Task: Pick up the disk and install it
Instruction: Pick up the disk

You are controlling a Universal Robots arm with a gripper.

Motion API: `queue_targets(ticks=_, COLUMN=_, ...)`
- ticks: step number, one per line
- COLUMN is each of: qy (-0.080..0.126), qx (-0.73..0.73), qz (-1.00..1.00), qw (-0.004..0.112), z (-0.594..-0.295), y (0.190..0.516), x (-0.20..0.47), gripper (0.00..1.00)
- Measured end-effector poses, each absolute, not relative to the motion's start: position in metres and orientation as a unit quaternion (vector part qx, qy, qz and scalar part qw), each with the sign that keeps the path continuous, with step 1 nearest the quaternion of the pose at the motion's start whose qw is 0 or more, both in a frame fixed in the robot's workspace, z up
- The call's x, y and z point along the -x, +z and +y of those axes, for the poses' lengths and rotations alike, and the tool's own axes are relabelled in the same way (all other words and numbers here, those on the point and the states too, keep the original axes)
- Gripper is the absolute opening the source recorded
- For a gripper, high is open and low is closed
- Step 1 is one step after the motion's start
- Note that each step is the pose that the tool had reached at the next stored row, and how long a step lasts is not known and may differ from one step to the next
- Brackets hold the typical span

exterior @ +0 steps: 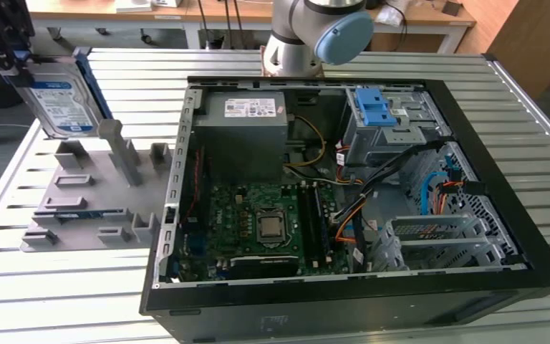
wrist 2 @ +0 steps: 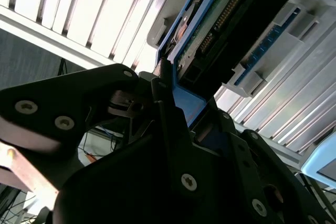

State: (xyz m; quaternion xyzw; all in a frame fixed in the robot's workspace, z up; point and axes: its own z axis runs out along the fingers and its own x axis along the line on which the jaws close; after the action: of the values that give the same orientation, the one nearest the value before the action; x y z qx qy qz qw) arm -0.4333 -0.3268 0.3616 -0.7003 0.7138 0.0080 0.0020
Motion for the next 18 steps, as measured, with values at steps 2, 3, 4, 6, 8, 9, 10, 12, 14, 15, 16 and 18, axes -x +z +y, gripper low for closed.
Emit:
queue_targets(ticks=2, qy=0.008, qx=0.700, qz=0.714, qw=0.002, z=-0.3268, y=0.3628, x=0.4333, gripper=0.36)
queue_targets(ticks=3, qy=0.008, qx=0.700, qz=0.714, qw=0.002, z=-0.3268, y=0.3633, x=0.4333, gripper=0.36)
queue_targets(ticks=4, qy=0.008, qx=0.700, qz=0.714, qw=0.002, z=-0.3268, y=0.3639, x=0.4333, gripper=0.36)
queue_targets(ticks=6, qy=0.008, qx=0.700, qz=0.714, qw=0.002, z=-0.3268, y=0.3648, x=0.4334, gripper=0.36)
queue_targets(ticks=8, qy=0.008, qx=0.700, qz=0.714, qw=0.002, z=-0.3267, y=0.3657, x=0.4333, gripper=0.36)
queue_targets(ticks=9, qy=0.008, qx=0.700, qz=0.714, qw=0.002, z=-0.3267, y=0.3660, x=0.4334, gripper=0.36)
queue_targets(ticks=10, qy=0.008, qx=0.700, qz=0.714, qw=0.002, z=-0.3267, y=0.3664, x=0.4334, gripper=0.36)
queue_targets(ticks=12, qy=0.008, qx=0.700, qz=0.714, qw=0.002, z=-0.3267, y=0.3672, x=0.4334, gripper=0.36)
queue_targets(ticks=14, qy=0.008, qx=0.700, qz=0.714, qw=0.002, z=-0.3267, y=0.3681, x=0.4334, gripper=0.36)
queue_targets(ticks=15, qy=0.008, qx=0.700, qz=0.714, qw=0.002, z=-0.3267, y=0.3686, x=0.4334, gripper=0.36)
queue_targets(ticks=16, qy=0.008, qx=0.700, qz=0.714, qw=0.002, z=-0.3267, y=0.3690, x=0.4334, gripper=0.36)
queue_targets(ticks=18, qy=0.008, qx=0.700, qz=0.714, qw=0.002, z=-0.3267, y=0.3700, x=0.4335, gripper=0.36)
